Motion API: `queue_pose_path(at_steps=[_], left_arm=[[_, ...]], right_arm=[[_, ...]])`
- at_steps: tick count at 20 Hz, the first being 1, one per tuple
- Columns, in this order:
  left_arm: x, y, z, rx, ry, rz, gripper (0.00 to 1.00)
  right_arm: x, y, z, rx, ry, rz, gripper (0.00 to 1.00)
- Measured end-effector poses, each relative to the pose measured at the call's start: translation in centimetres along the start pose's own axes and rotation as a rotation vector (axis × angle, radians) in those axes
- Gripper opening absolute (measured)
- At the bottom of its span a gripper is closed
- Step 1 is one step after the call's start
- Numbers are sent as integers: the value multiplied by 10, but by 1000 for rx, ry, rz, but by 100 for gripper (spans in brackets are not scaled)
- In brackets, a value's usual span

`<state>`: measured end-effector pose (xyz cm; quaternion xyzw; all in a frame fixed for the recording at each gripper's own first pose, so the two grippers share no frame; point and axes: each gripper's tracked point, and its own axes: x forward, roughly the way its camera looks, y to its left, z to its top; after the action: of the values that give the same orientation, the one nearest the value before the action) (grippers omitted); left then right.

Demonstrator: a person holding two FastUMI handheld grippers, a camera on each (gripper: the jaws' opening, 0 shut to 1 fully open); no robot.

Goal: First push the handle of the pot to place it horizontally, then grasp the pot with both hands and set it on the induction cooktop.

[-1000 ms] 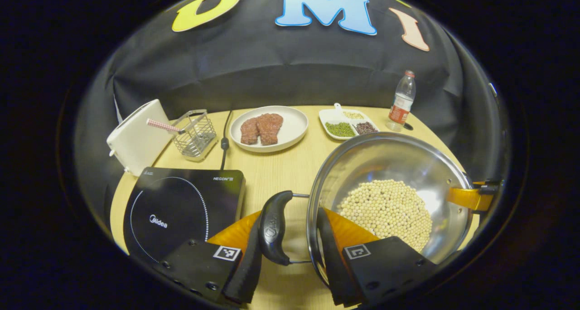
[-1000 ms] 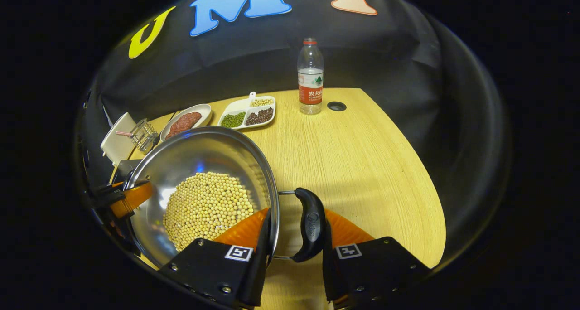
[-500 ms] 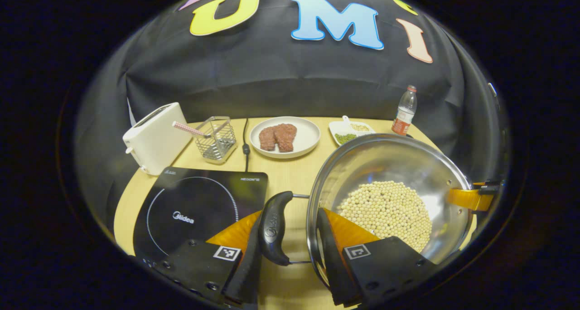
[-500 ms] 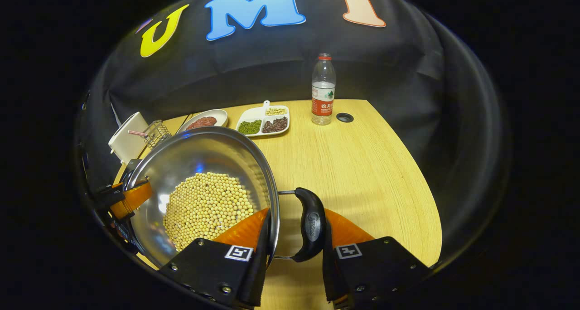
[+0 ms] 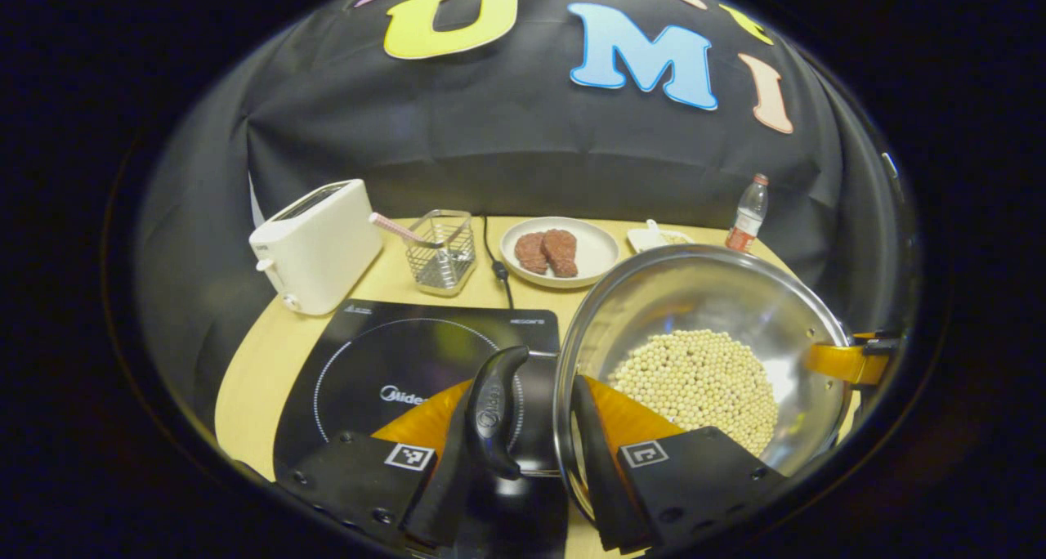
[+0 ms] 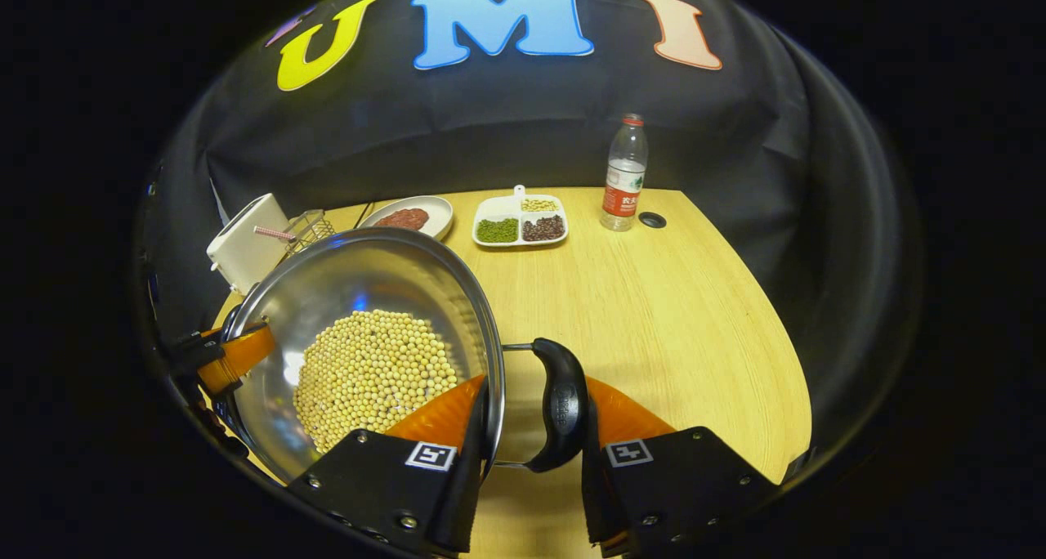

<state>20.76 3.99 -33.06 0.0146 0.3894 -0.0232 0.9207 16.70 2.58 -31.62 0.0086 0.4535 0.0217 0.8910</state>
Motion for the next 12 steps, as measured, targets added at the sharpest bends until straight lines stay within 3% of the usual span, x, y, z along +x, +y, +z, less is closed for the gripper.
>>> queue_pose_path(at_steps=[1,3,4,12], left_arm=[[-2,8,0,-3,-2,4,65],[-6,27,-1,-13,-4,13,72],[-8,36,-1,-18,-7,19,65],[-22,111,-5,-31,-17,57,69]], right_arm=[[-1,8,0,-5,0,3,52],[0,23,1,-14,-1,10,52],[1,29,2,-17,-3,15,52],[-2,102,2,-37,-5,52,52]])
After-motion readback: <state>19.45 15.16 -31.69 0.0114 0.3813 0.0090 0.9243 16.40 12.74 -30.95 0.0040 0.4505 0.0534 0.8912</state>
